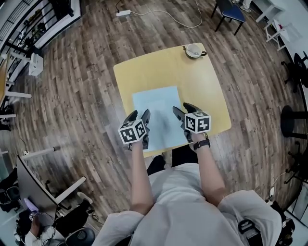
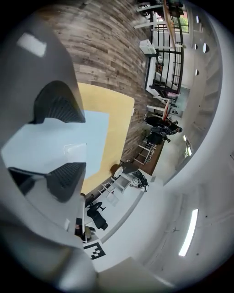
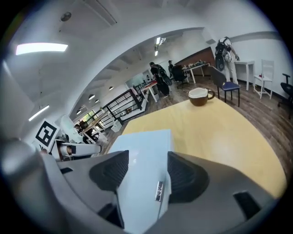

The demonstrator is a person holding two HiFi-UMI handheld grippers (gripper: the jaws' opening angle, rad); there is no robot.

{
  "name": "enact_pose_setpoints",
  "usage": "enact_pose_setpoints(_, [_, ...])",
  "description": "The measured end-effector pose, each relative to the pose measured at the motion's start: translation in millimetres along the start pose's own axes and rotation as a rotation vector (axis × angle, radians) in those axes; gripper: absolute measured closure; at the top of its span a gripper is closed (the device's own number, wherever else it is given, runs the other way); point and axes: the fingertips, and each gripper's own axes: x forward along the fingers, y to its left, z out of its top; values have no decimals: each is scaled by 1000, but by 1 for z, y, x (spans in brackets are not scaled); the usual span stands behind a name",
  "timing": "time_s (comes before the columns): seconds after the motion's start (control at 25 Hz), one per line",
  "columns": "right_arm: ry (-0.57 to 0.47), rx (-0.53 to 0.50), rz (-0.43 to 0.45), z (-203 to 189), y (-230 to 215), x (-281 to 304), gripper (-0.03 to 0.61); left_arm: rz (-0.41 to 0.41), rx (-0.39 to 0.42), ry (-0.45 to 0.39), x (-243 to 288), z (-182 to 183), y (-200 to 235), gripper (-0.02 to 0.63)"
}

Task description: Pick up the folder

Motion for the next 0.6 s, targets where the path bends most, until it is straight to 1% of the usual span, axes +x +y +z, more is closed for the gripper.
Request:
enact_pose_setpoints(0.12, [-8,75,17,-8,-7,9,328,35,-37,14,7,-7,14,287])
enact_pose_setpoints(0.24, [0,102,14,-12,-15,18,307,54,-68,15,13,-9,26,245])
enact_pose_setpoints(0.4, [28,143,11,-27,-24,27,282,53,-128,42,21,-22,37,208])
enact_pose_setpoints(0.52, [50,204,-5,-41,-31,33,275,9,-201,51,28,-30,36,195])
enact_pose_setpoints(0.6, [60,262,-9,-49,-33,40,273,-10,-233,59,31,-34,36,193])
